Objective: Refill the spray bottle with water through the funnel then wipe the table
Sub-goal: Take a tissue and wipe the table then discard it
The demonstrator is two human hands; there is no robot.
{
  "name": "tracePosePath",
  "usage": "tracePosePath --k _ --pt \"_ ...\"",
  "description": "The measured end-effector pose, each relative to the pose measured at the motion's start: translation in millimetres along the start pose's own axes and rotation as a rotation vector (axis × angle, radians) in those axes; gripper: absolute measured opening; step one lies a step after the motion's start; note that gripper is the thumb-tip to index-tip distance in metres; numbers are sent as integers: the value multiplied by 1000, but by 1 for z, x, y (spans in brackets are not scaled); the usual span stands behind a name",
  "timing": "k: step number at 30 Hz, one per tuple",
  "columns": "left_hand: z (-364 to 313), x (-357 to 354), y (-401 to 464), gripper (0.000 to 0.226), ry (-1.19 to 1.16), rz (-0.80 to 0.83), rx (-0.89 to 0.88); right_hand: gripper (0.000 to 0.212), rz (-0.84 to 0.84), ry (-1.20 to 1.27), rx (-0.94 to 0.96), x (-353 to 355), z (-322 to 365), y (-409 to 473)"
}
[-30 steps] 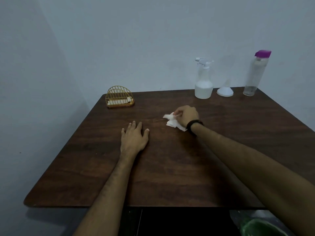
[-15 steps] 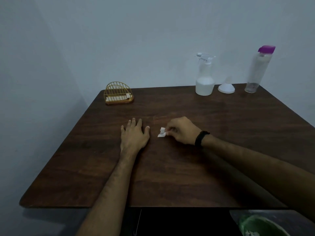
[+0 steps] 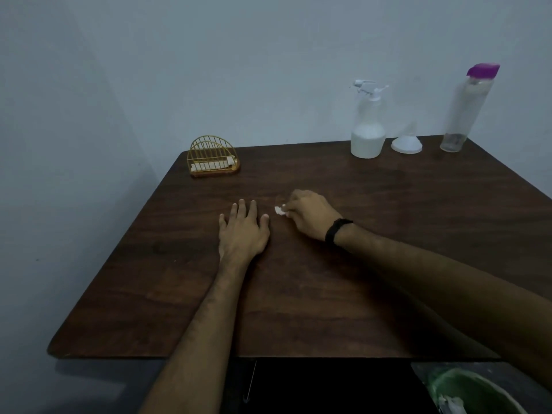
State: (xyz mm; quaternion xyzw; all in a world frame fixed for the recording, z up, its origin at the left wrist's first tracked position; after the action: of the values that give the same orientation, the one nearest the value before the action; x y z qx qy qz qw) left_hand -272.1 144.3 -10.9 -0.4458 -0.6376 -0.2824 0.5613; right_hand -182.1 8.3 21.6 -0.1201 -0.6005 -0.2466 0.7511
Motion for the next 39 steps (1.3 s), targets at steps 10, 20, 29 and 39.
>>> tracePosePath --k 10,20,29,39 --pt "0 2 -3 64 -13 15 3 22 -42 1197 -346 18 -39 -15" --pt "-1 1 -3 65 -12 23 4 33 171 19 48 12 -8 -43" --pt "0 -1 -1 64 -4 31 8 26 60 -34 -49 14 -31 2" --pt "2 -5 2 58 9 -9 -16 23 120 51 193 -8 28 -19"
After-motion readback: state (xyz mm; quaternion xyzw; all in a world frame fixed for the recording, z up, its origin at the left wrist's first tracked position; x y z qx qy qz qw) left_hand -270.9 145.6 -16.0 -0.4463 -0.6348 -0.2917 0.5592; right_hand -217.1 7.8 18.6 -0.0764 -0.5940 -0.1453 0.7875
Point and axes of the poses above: each hand's wrist, its own y-axis towards the middle knuckle, its own x-axis out of the back of the hand, z = x × y, the point moved 5 cm from there along y, towards the middle knuckle, and after that the axes turned 11 degrees about z, right-handed, at the moved point
